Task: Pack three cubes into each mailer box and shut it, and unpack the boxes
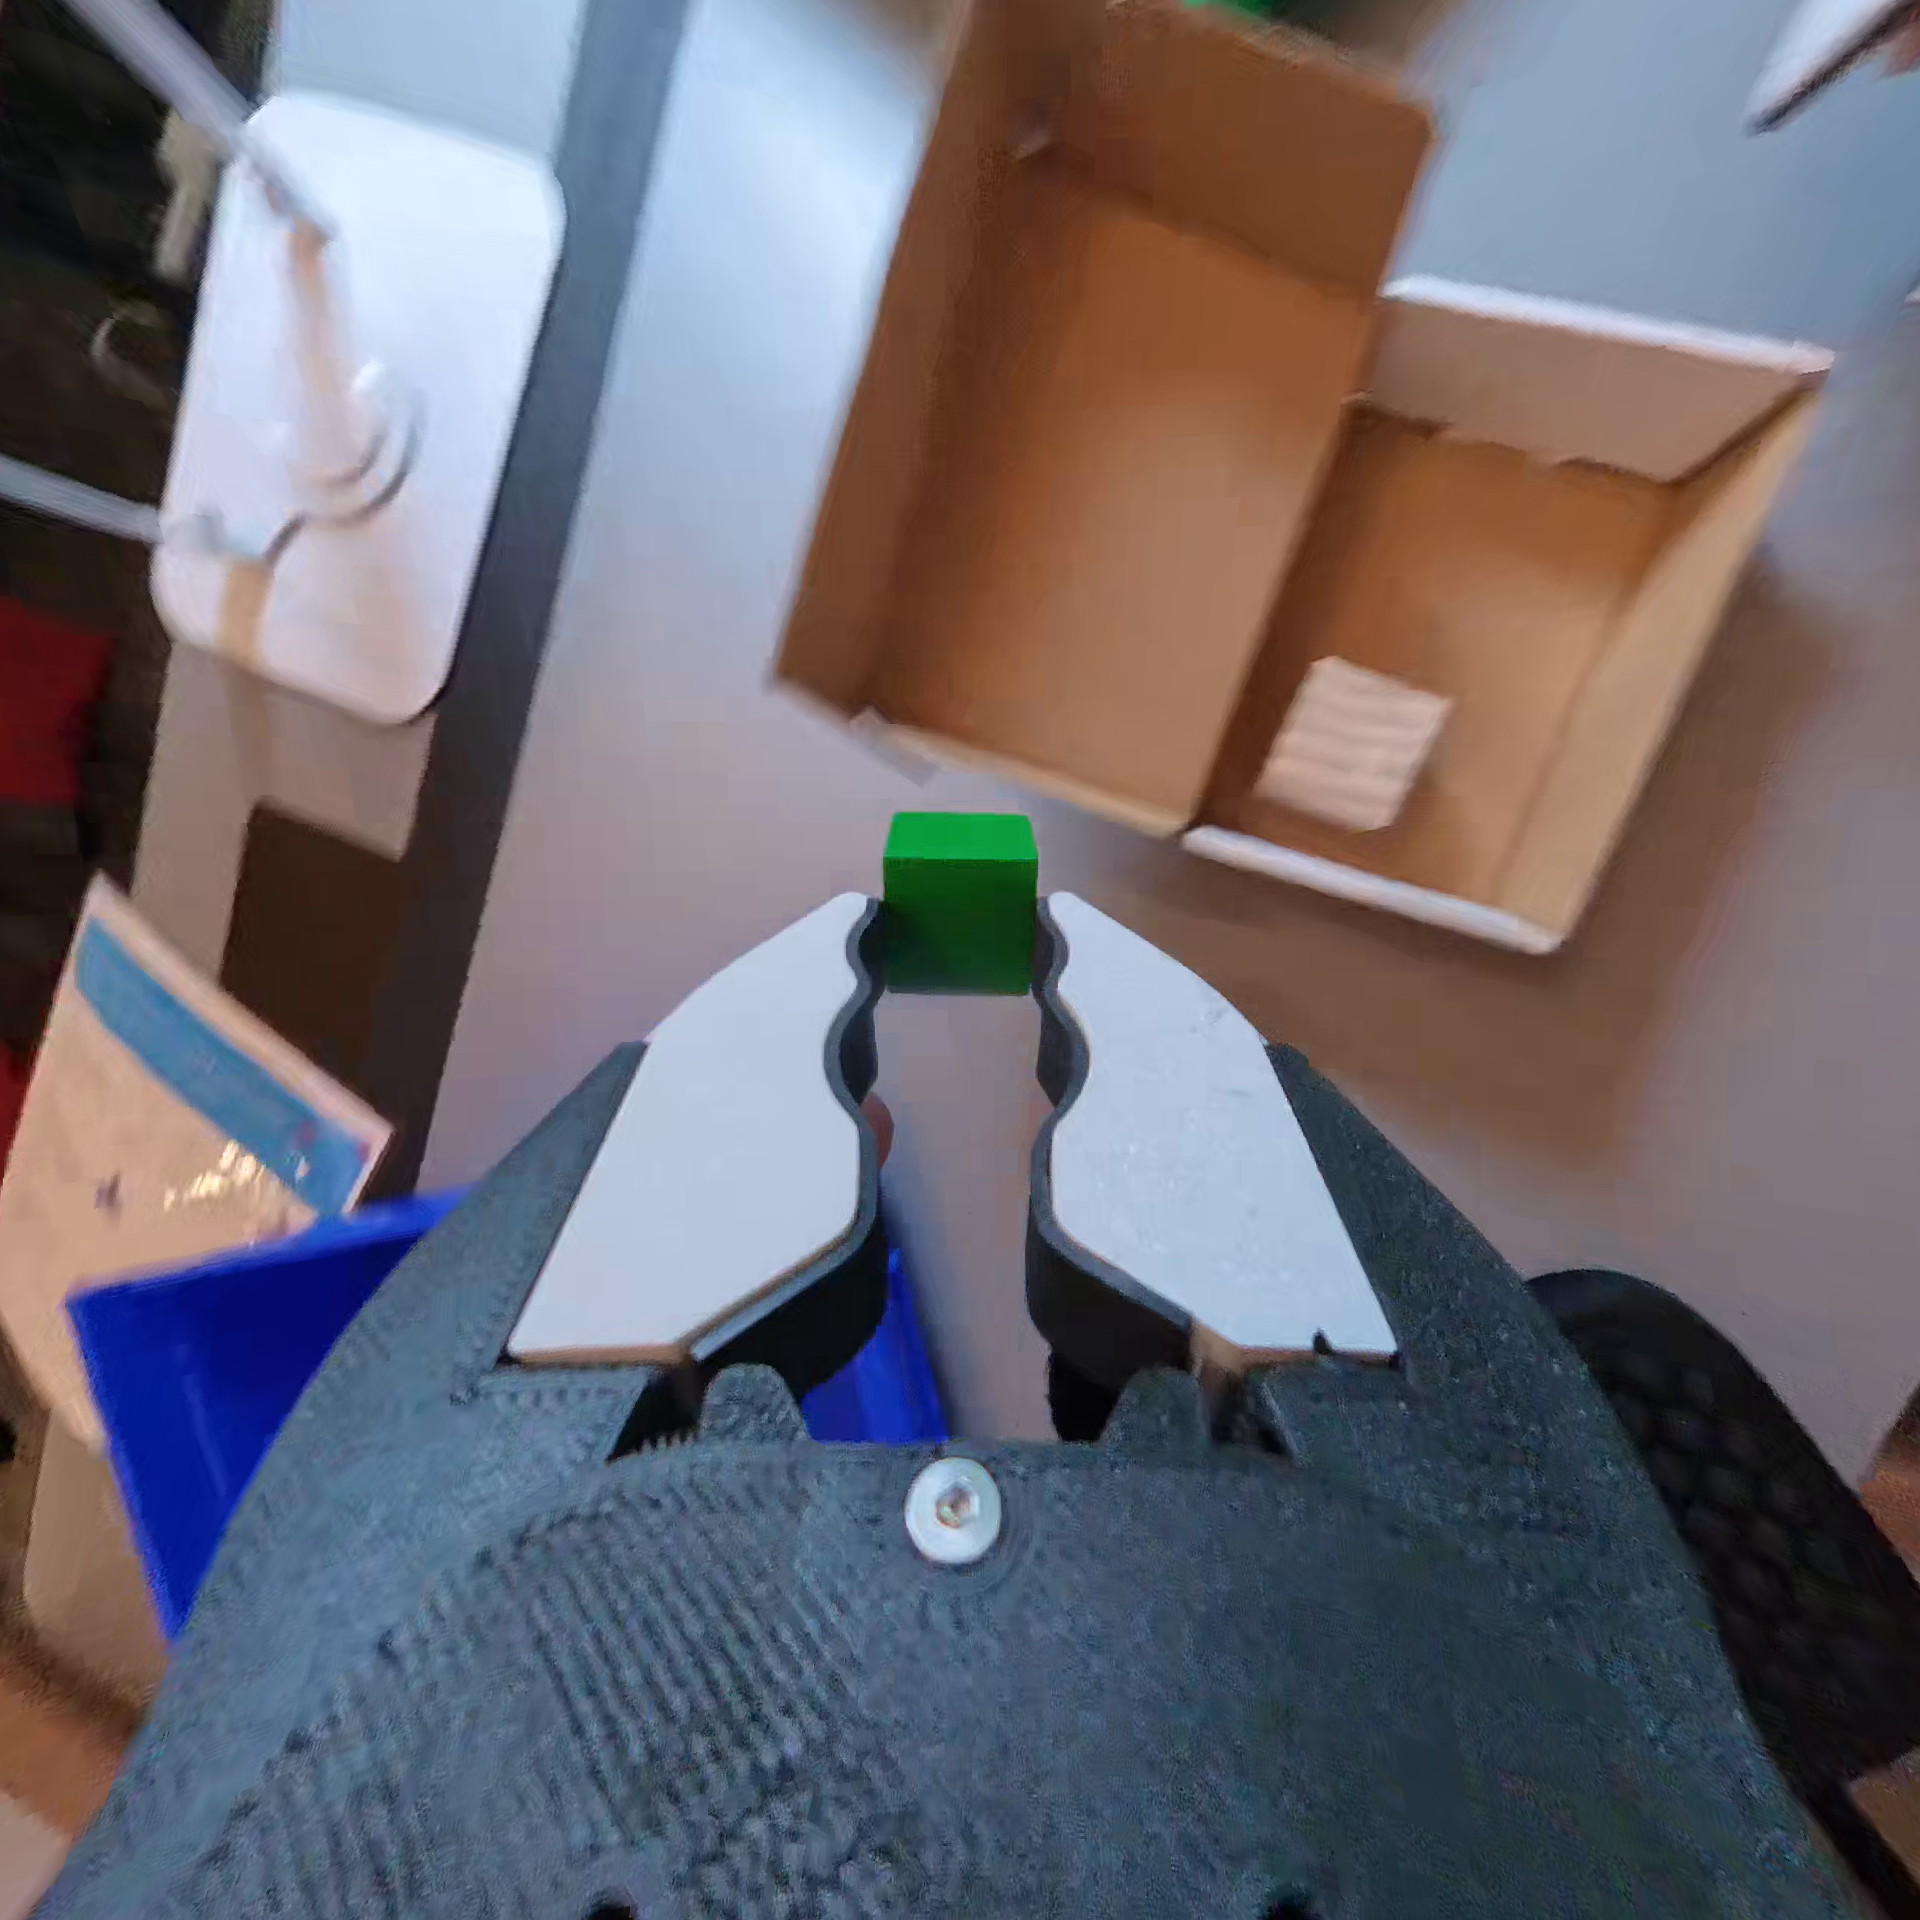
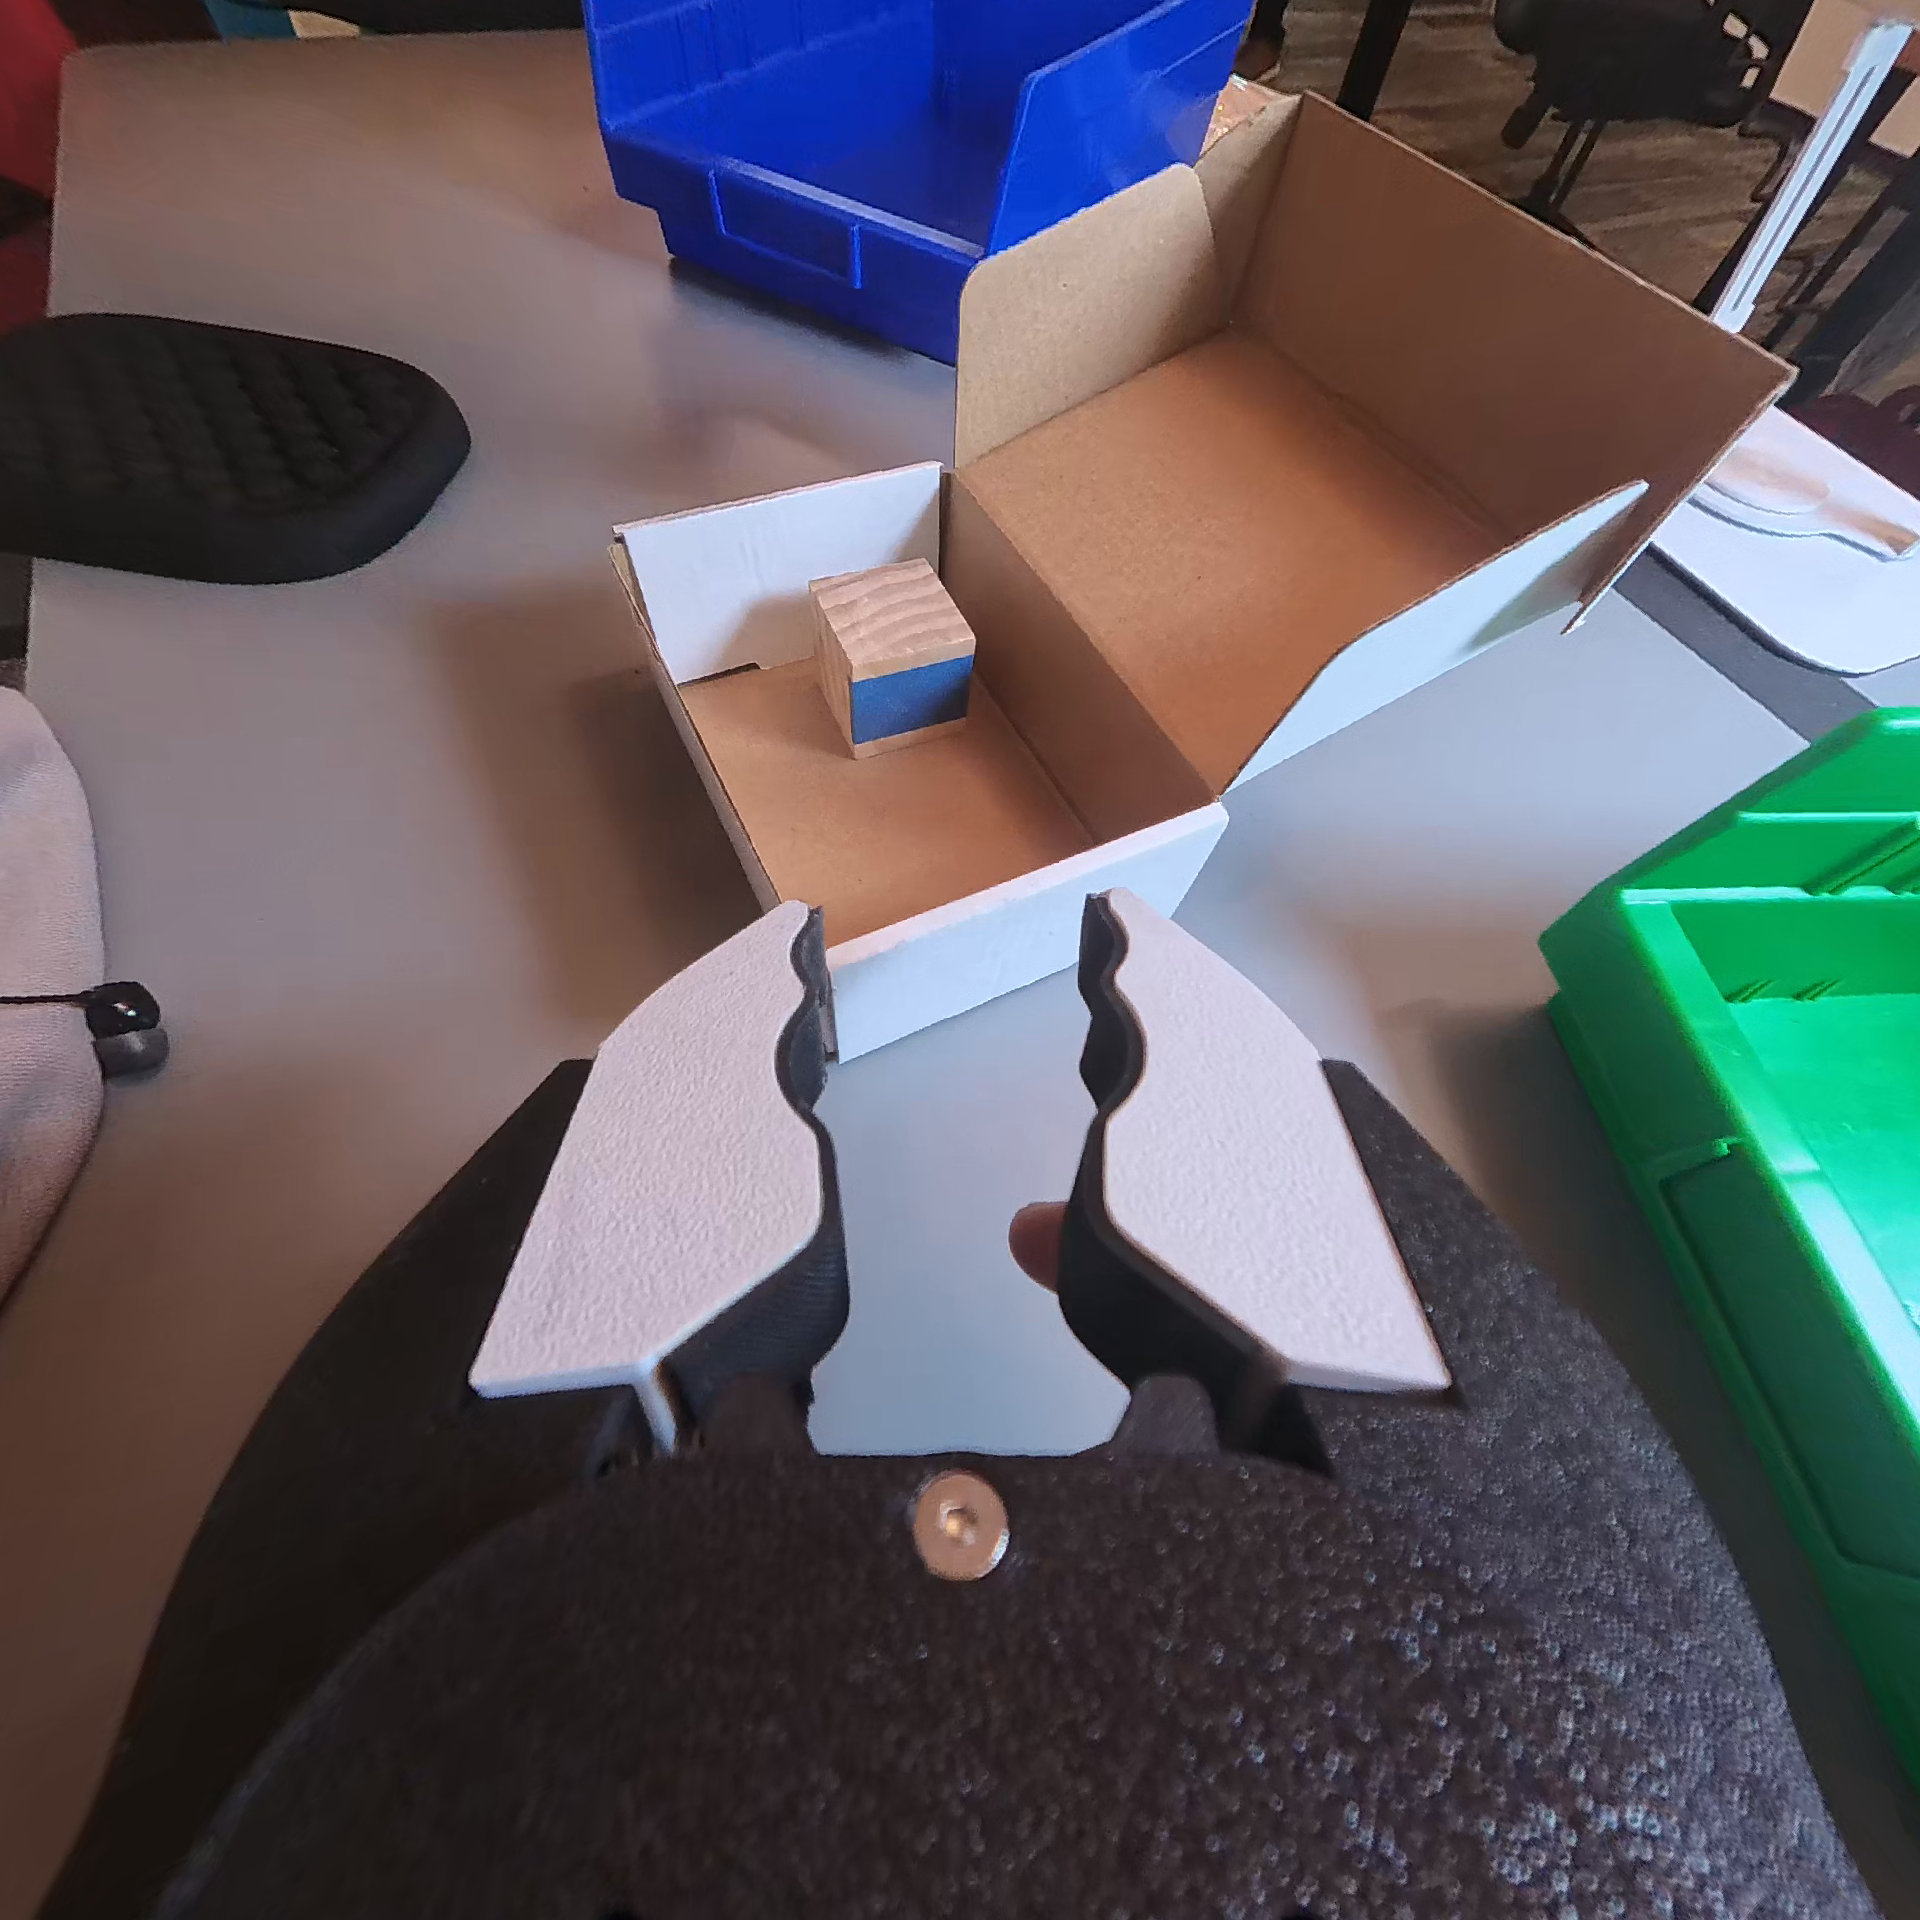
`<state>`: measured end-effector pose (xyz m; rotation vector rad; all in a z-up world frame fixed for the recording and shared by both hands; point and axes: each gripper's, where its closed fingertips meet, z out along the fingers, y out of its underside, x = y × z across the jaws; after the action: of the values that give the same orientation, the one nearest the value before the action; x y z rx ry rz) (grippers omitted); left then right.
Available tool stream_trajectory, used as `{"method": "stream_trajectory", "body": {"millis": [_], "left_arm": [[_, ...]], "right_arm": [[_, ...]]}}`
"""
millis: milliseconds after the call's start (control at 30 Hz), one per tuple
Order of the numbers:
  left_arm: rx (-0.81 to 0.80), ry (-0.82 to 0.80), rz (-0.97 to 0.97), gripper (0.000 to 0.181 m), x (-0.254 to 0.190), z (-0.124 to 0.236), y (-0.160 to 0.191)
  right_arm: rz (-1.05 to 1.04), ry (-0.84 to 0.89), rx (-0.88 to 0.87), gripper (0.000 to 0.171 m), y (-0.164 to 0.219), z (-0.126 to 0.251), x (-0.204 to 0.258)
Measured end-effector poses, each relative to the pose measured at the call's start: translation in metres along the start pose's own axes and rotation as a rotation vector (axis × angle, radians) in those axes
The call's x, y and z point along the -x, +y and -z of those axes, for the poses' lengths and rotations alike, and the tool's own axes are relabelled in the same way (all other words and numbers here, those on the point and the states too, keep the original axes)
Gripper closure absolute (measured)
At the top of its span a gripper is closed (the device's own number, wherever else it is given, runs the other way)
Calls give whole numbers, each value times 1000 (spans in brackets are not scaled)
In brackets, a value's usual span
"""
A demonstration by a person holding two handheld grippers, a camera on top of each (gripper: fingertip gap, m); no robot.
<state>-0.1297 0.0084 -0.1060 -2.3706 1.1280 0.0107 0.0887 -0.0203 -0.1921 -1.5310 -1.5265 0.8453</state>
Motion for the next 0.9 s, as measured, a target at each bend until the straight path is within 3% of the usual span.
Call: {"method": "stream_trajectory", "body": {"millis": [200, 400, 733, 900], "left_arm": [[48, 199, -233, 154, -106, -71, -41], [161, 248, -284, 154, -137, -128, -35], [237, 228, -340, 151, -137, -146, -18], [127, 203, -310, 145, -129, -121, -31]], "right_arm": [[1, 8, -14, 125, -2, 3, -1], [6, 12, -12, 125, -1, 4, -2], [4, 8, -9, 125, 0, 5, -3], [1, 10, -10, 125, 0, 6, -3]]}}
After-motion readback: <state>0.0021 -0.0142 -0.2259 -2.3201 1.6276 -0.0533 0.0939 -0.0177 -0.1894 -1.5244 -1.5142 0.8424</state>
